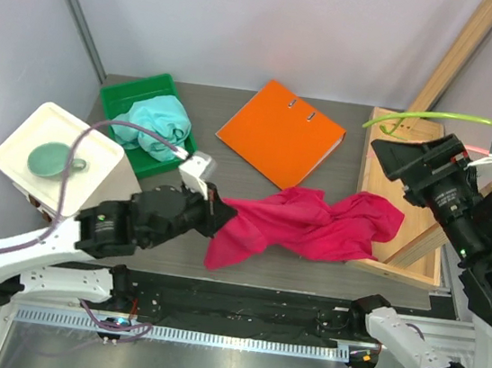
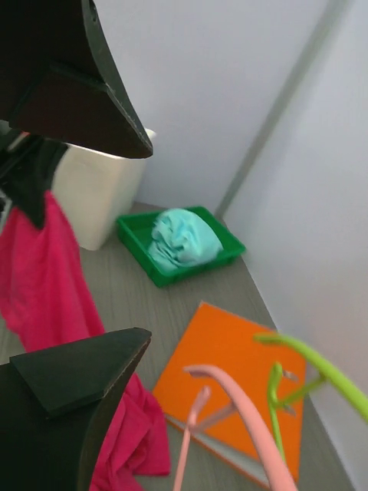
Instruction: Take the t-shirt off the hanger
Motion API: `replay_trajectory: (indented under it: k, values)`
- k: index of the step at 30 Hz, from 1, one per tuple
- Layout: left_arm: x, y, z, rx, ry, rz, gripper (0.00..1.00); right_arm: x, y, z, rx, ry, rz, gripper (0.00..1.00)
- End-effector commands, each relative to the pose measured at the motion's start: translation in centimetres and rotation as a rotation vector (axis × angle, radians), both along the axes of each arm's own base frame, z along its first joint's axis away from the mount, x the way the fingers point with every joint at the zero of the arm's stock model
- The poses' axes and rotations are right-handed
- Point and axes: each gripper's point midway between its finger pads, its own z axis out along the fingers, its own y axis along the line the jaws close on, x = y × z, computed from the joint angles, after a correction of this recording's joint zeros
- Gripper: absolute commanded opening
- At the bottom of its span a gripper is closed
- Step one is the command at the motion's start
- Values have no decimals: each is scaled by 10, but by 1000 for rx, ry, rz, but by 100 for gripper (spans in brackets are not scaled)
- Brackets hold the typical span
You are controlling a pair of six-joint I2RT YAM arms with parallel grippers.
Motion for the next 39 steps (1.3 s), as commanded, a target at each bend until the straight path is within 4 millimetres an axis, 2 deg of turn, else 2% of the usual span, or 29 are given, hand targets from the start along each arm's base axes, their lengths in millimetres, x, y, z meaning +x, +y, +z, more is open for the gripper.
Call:
replay_trajectory:
  k: [1, 4, 5, 7, 11, 14, 16, 19, 20, 23, 24, 26, 27, 29, 30, 32, 33, 35, 36, 38, 39]
  values:
    - [7, 67, 68, 19, -157, 109, 0, -44, 44, 44, -71, -286, 354, 98]
    - [6, 104, 97, -16, -189, 178, 0, -59, 55, 50, -91, -338, 451, 100]
    - [5, 117, 93, 13, -186, 197, 0, -60, 57, 49, -115, -349, 472, 100]
    - [4, 142, 106, -20, -205, 247, 0, -65, 64, 44, -143, -354, 530, 100]
    - [2, 182, 109, -26, -217, 326, 0, -73, 73, 36, -166, -377, 610, 100]
    - [3, 195, 111, -39, -230, 363, 0, -75, 76, 32, -161, -396, 633, 100]
    - [4, 189, 111, -37, -236, 355, 0, -71, 76, 26, -167, -388, 631, 100]
    - [10, 163, 111, -15, -245, 320, 0, -69, 77, 20, -171, -376, 630, 100]
    - [14, 148, 106, 19, -243, 303, 0, -67, 76, 18, -173, -373, 622, 100]
    - [19, 108, 108, 19, -260, 230, 0, -65, 75, 14, -176, -363, 608, 100]
    - [24, 85, 102, 60, -261, 203, 0, -65, 74, 13, -178, -361, 605, 100]
    - [25, 54, 112, 26, -265, 142, 0, -65, 73, 12, -177, -354, 595, 100]
    - [30, 31, 103, 61, -255, 115, 0, -64, 71, 11, -179, -346, 587, 100]
    - [30, -2, 102, 40, -235, 35, 0, -67, 68, 13, -184, -355, 572, 100]
    - [34, -24, 89, 69, -211, 3, 0, -67, 66, 12, -186, -346, 559, 100]
    - [35, -48, 83, 45, -187, -45, 0, -68, 63, 13, -194, -352, 548, 100]
    - [37, -61, 66, 66, -161, -64, 0, -68, 62, 12, -196, -345, 543, 100]
    - [35, -75, 61, 14, -120, -99, 0, -69, 61, 10, -205, -344, 537, 100]
    - [35, -75, 48, 22, -101, -101, 0, -69, 60, 8, -207, -335, 534, 100]
    - [32, -75, 47, -23, -83, -94, 0, -70, 59, 5, -216, -332, 532, 100]
    - [33, -70, 35, -9, -67, -82, 0, -70, 58, 4, -219, -330, 529, 100]
